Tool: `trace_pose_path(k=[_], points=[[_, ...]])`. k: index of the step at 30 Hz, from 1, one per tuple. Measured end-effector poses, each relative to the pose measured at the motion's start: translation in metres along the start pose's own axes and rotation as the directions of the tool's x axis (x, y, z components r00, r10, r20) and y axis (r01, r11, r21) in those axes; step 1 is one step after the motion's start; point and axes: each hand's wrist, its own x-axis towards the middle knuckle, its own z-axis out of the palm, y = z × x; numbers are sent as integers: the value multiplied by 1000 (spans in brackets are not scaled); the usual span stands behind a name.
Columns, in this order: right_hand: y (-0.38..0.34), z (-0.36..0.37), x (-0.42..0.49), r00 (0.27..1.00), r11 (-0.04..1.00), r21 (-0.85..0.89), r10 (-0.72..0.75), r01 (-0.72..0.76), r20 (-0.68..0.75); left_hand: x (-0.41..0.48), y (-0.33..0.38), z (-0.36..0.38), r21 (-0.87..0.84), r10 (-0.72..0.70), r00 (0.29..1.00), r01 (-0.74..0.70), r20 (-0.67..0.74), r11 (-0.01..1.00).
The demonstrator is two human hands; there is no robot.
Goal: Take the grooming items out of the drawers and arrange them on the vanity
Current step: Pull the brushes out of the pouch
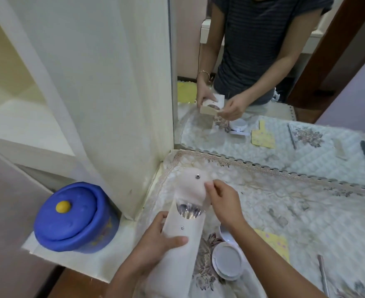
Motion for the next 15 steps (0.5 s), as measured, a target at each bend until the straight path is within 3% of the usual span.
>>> trace_pose_path(k=[2, 4, 7, 9, 12, 15], points=[[0, -10, 3, 991, 991, 103, 100, -91, -90, -8, 6, 7, 26, 39, 999, -40, 34, 999], [-1, -20, 1, 988, 992, 83, 105, -95, -114, -14, 12, 11, 64, 68, 996, -71, 51, 995], [-2, -26, -11, 985, 980, -193, -85, 55, -151, -22, 16, 17, 106, 104, 993, -110, 61, 988], [-6, -28, -23, 950, 944, -261, -252, 199, -185, -25, 16, 21, 118, 111, 993, -116, 48, 986], [-9, -27, -39, 919, 912, -165, -389, 375, -65, -28, 14, 25, 123, 95, 995, -93, -14, 988], [-7, -26, -48, 931, 931, -117, -325, 346, 163, -30, 10, 26, 160, 104, 993, -96, -46, 982]])
